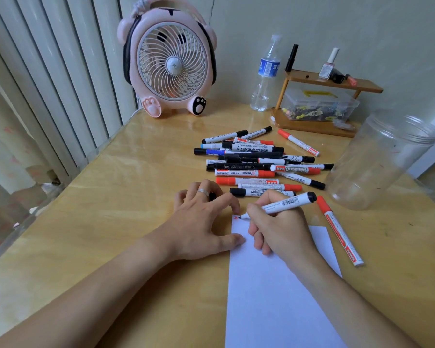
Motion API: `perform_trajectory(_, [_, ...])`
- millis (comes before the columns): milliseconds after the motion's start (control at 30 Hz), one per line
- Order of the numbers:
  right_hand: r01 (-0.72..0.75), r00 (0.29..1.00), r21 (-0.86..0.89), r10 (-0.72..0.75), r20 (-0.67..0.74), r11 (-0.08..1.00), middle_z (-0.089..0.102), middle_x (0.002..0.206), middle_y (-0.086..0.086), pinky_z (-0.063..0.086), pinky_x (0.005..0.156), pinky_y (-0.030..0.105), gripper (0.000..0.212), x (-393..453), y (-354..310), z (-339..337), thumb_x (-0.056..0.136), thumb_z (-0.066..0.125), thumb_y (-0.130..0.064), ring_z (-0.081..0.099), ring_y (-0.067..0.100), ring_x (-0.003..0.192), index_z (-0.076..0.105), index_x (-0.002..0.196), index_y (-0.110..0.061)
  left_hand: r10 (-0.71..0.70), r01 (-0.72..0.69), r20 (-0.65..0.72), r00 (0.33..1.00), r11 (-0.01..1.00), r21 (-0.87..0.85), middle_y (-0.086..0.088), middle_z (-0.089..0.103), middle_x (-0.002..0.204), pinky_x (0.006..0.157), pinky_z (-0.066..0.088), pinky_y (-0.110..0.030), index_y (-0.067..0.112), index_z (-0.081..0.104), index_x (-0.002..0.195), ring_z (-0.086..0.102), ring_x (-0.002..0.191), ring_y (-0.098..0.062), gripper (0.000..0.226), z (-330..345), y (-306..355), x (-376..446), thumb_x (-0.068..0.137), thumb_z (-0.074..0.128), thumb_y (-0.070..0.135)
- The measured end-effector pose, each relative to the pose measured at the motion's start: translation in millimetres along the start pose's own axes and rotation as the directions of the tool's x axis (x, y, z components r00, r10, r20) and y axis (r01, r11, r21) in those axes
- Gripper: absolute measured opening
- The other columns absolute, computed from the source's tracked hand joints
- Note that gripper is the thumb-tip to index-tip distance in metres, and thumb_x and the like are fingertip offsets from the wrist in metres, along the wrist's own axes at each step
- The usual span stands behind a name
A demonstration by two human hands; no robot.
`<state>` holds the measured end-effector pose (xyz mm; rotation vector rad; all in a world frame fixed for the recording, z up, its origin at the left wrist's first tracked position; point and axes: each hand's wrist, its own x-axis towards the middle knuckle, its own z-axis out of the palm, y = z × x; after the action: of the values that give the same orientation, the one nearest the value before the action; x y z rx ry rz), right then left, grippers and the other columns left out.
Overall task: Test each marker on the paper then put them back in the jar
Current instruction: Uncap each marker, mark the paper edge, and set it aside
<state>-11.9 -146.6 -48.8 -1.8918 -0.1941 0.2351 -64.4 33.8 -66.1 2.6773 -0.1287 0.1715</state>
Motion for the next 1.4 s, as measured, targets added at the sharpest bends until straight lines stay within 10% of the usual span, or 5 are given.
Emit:
perform_trajectory(767, [-0.018, 1.0, -0.004, 0.018, 0.003, 1.0, 0.064, 0.058, 0.014, 0.036, 0.039, 0.025, 0.013, 0, 1, -2, 0.091, 0.062, -0.01, 0.051, 0.023, 0.039, 0.055, 0.08, -0.007, 0.002, -0.002, 0.036, 0.999, 1.0, 0.0, 0.015, 0.033, 0.12, 0.107, 0.02, -0.038, 0.051, 0.043, 0.118, 0.029, 0.118, -0.011, 0.053, -1, -1, 0, 0.074, 0.046, 0.08])
perform_trajectory(1067, [-0.026, 0.999, 0.145, 0.022, 0.03, 0.989, 0.056, 0.061, 0.008, 0.027, 0.043, 0.02, 0.02, -4, -1, -10, 0.096, 0.058, -0.013, 0.041, 0.018, 0.041, 0.05, 0.078, -0.011, 0.001, -0.004, -0.083, 0.997, 0.999, -0.033, 0.01, 0.058, 0.117, 0.094, 0.045, -0.041, 0.03, 0.064, 0.117, 0.048, 0.113, -0.015, 0.035, -11, -15, 8, 0.091, 0.047, 0.014])
perform_trajectory(1400, [0.143, 0.982, 0.268, -0.169, 0.078, 0.953, 0.05, 0.063, 0.012, 0.032, 0.043, 0.018, 0.013, -11, -4, -16, 0.1, 0.064, -0.01, 0.041, 0.017, 0.045, 0.06, 0.087, -0.014, 0.077, -0.136, -0.239, 0.968, 0.961, -0.24, 0.016, 0.065, 0.096, 0.074, 0.05, -0.027, 0.029, 0.065, 0.104, 0.06, 0.089, -0.007, 0.021, -5, -1, 6, 0.092, 0.073, 0.014])
